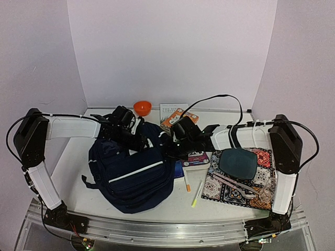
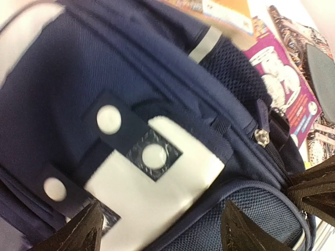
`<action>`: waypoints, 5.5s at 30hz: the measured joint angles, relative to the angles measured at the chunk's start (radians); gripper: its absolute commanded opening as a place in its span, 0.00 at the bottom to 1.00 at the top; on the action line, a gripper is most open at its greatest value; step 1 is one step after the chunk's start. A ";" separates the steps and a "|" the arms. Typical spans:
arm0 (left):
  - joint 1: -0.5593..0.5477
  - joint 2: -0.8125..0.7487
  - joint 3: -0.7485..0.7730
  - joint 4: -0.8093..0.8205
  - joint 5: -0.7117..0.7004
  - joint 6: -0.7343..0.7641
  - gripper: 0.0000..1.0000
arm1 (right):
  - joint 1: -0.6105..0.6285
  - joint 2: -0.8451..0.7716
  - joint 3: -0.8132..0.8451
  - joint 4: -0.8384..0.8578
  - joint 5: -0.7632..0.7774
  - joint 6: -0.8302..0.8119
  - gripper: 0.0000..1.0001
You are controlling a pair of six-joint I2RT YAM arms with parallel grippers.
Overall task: Pack the student bag
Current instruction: Grab the second largest pocket of the student bag, then unzip the second largest pocket of the student bag.
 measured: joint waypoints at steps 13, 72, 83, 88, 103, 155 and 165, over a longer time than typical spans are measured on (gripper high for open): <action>0.016 0.057 0.158 -0.053 0.276 0.302 0.81 | 0.006 -0.032 0.072 -0.097 0.065 -0.084 0.00; 0.174 0.117 0.151 -0.141 0.427 0.276 0.00 | -0.056 -0.027 0.130 -0.093 0.002 -0.161 0.36; 0.180 0.116 0.140 -0.139 0.472 0.304 0.00 | -0.160 0.128 0.235 -0.094 -0.272 -0.464 0.47; 0.180 0.116 0.140 -0.143 0.483 0.319 0.00 | -0.156 0.198 0.277 -0.092 -0.368 -0.540 0.49; 0.180 0.116 0.140 -0.178 0.477 0.337 0.00 | -0.175 0.271 0.313 -0.069 -0.577 -0.637 0.48; 0.172 0.117 0.178 -0.291 0.477 0.447 0.00 | -0.173 0.130 0.023 0.040 -0.626 -1.323 0.46; 0.174 0.124 0.189 -0.309 0.482 0.454 0.00 | -0.144 0.129 0.022 0.074 -0.566 -1.439 0.33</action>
